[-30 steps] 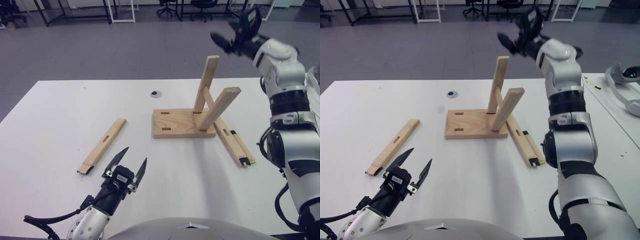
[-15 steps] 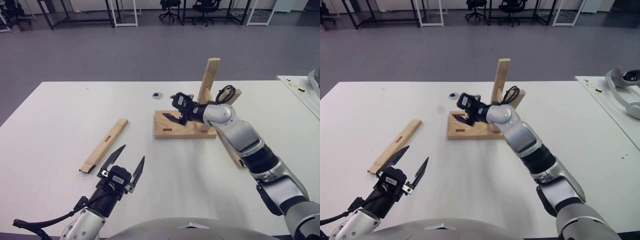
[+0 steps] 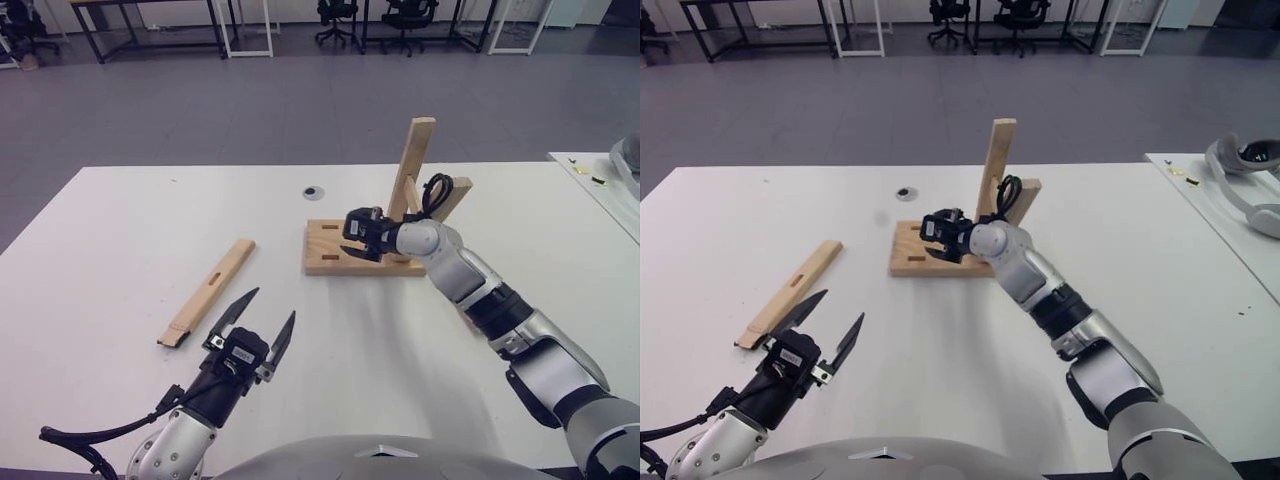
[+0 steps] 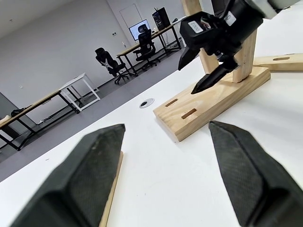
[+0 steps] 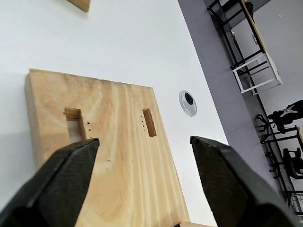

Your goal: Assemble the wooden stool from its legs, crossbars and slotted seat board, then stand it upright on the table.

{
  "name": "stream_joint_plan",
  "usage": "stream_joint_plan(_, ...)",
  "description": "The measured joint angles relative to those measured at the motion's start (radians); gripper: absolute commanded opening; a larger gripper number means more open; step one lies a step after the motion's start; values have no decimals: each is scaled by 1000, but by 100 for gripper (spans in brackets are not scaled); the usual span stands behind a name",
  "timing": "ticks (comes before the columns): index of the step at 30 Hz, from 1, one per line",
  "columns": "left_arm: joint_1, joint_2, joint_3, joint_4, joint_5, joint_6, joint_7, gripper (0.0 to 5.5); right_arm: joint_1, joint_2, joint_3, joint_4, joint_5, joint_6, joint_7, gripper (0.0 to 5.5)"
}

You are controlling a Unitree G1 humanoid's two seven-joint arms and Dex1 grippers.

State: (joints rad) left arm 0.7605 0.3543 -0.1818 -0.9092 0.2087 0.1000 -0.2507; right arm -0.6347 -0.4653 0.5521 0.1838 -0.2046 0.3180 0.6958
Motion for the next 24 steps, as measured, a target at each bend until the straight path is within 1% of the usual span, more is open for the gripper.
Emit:
stream_joint_plan(4,5,-7,-2,1,0,0,1,326,0,-205,-86,98,-50,-51,55,361)
stream_joint_plan(6,7,-8,2,1,0,0,0,326,-7,-323,-123,115,-71,-98,125,361)
stream_joint_plan(7,10,-8,4,1,0,0,0,326,-15,-341,-133,118,-71,-115,137,361)
stream_joint_plan(9,11,-9,9,1,-1,0,0,326,-54,-336,-198,112,-25,-134,161,361)
stream_joint_plan(11,10,-9,11,1,-2,-2,0,326,-66,-267,-252,50,65,-101,181,361)
stream_joint_plan(12,9,-10,11,1,-2,-3,0,326,-65,-238,-257,16,100,-80,200,361)
stream_joint_plan(13,9,-10,11,1,-2,-3,0,326,-56,-226,-255,-19,108,-68,221,361)
stream_joint_plan(15,14,-13,11,-1,-2,-3,-1,326,-8,-244,-220,-51,83,-68,262,361)
stream_joint_plan(19,18,-15,10,-6,-2,-2,-3,326,107,-338,-119,-42,-60,-127,303,361)
stream_joint_plan(21,19,-13,14,-12,-5,-2,-9,326,121,-357,-104,-35,-116,-141,302,361)
stream_joint_plan(24,20,-11,24,-19,-9,-2,-12,326,120,-349,-99,-32,-145,-154,301,361)
